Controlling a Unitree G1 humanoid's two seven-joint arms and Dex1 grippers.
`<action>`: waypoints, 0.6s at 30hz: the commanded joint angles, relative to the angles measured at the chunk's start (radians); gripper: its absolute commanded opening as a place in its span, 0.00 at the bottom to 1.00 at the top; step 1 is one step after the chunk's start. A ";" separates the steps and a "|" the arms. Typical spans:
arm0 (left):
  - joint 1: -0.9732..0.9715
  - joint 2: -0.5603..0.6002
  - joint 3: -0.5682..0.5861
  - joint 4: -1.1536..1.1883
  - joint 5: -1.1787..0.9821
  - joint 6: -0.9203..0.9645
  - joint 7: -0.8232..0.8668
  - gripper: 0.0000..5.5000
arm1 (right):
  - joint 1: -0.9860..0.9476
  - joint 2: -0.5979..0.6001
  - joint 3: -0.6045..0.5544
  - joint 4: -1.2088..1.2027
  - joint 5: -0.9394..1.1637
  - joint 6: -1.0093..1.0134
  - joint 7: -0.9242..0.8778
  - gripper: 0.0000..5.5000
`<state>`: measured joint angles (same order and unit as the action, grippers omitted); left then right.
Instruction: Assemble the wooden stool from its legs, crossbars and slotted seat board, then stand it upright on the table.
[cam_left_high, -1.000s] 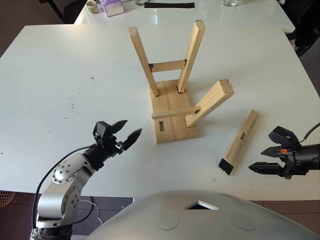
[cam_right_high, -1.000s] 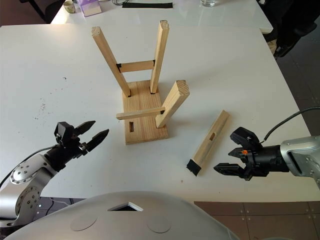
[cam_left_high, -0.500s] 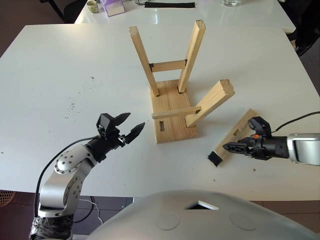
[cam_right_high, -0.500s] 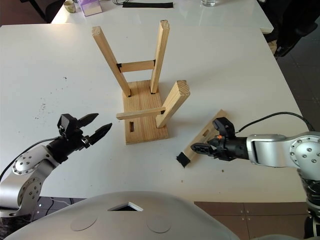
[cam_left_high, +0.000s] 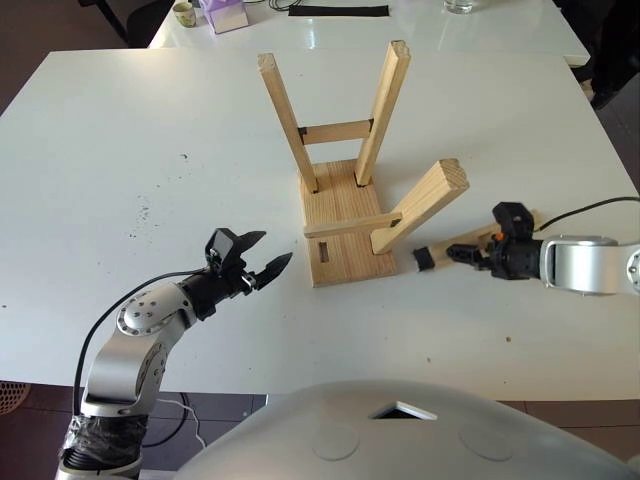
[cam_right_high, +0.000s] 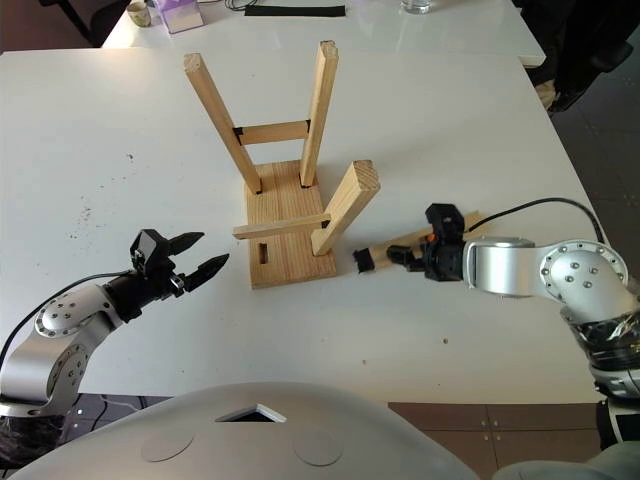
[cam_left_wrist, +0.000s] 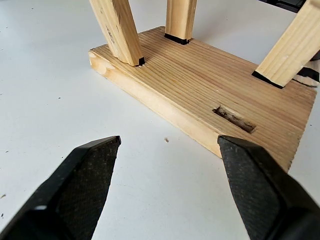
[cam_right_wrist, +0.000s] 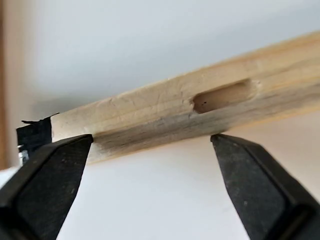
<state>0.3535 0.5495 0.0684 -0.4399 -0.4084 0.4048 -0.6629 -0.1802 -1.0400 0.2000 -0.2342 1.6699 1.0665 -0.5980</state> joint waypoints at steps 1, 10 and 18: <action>-0.049 0.006 -0.019 0.025 0.014 -0.006 -0.012 0.66 | -0.102 -0.015 0.110 0.092 -0.400 0.005 0.233 0.79; -0.072 0.011 -0.006 0.050 0.008 -0.018 -0.033 0.66 | 0.001 -0.072 0.088 0.079 -0.688 0.040 0.575 0.79; -0.063 0.006 0.025 0.033 -0.010 -0.009 -0.033 0.66 | 0.081 -0.144 0.024 0.097 -0.869 0.012 0.847 0.79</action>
<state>0.2866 0.5503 0.0837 -0.3959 -0.4117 0.3924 -0.6991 -0.1443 -1.1847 0.2000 -0.1911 0.8745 1.0578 0.2070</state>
